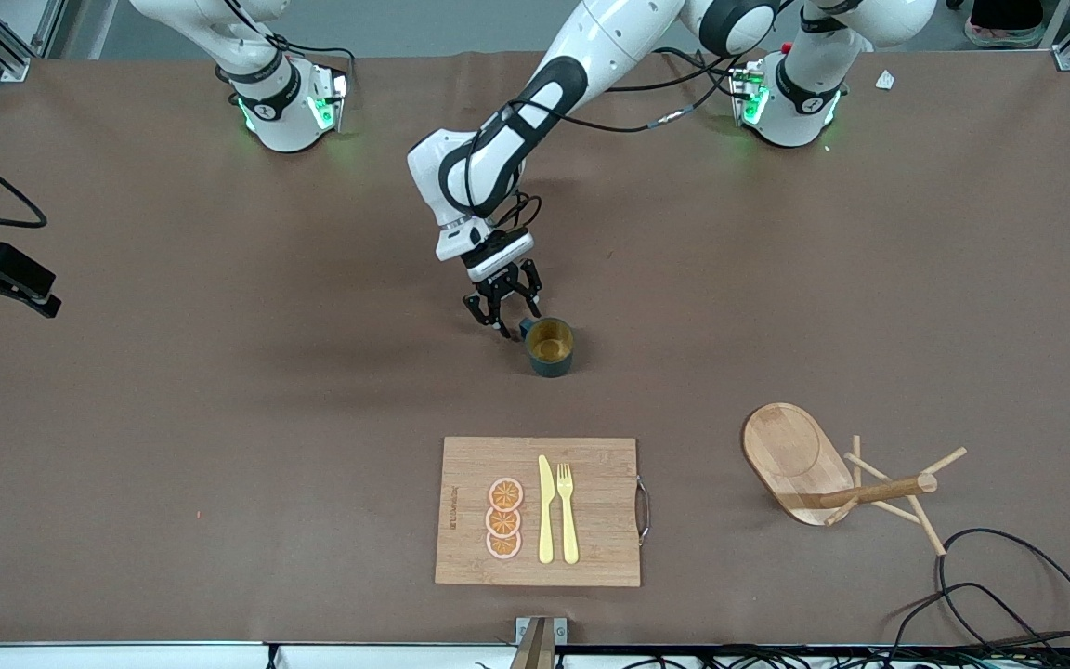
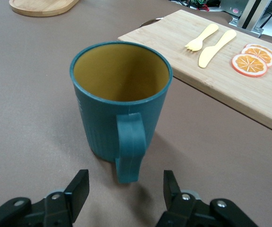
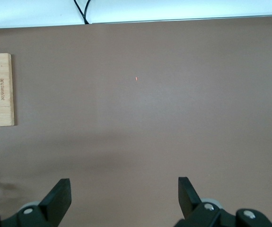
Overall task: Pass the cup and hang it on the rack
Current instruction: 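Lower the left gripper over the teal mug's handle, then close the left gripper on the mug handle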
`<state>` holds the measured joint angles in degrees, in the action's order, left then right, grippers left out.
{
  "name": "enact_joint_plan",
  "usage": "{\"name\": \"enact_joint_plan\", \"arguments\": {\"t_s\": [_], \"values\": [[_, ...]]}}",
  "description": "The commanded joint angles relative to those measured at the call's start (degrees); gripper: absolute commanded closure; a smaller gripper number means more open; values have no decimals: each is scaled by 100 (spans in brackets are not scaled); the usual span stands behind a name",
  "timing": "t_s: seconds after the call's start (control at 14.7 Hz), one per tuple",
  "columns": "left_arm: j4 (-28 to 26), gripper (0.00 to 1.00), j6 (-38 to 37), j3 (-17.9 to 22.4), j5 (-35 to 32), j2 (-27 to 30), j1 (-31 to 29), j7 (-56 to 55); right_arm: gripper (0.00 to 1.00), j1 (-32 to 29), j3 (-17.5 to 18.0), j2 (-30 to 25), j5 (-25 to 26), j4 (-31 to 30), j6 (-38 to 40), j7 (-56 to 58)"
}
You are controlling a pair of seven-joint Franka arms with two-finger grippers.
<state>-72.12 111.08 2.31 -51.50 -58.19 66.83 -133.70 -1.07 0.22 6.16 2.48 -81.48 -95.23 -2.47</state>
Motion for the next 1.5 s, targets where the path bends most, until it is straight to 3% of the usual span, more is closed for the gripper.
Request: {"name": "enact_joint_plan", "arguments": {"t_s": [0.0, 0.34, 0.75, 1.43], "values": [[101, 29, -78, 112, -106, -70, 76, -77, 0, -113, 92, -116, 60, -70, -4, 71], [84, 31, -78, 182, -150, -87, 67, -77, 0, -113, 92, -116, 60, -70, -13, 63], [84, 40, -69, 191, -150, -87, 41, -60, 0, -113, 84, -116, 51, -70, -13, 54], [48, 93, -69, 182, -141, 35, 24, -7, 0, -130, 75, -107, -37, -52, -13, 45]]}}
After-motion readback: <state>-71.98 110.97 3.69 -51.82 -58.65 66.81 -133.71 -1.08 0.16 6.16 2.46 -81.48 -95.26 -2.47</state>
